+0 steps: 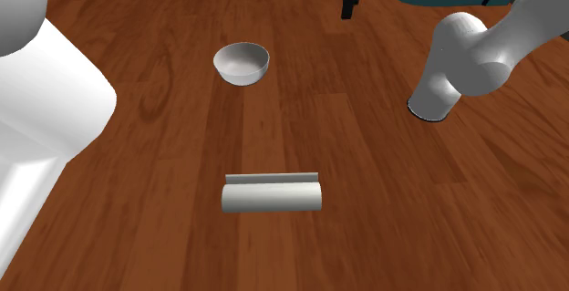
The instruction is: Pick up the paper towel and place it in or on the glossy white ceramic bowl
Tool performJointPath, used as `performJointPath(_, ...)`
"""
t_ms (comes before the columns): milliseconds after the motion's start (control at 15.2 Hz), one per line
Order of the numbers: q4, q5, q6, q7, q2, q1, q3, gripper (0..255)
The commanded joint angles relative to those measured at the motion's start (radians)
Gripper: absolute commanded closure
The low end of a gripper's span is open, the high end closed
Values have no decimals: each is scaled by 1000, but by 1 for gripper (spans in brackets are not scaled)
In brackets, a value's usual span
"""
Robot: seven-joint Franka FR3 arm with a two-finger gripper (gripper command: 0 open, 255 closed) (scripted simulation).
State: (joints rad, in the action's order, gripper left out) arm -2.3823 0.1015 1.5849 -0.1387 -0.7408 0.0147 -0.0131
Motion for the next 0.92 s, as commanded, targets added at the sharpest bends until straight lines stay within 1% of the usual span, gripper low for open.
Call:
performJointPath(0, 0, 0, 0, 0, 0, 0, 0, 0)
performJointPath(462, 6, -33, 79, 176, 91, 58, -190, 0)
performJointPath(858, 59, -23, 139, 336, 227, 86, -354, 0)
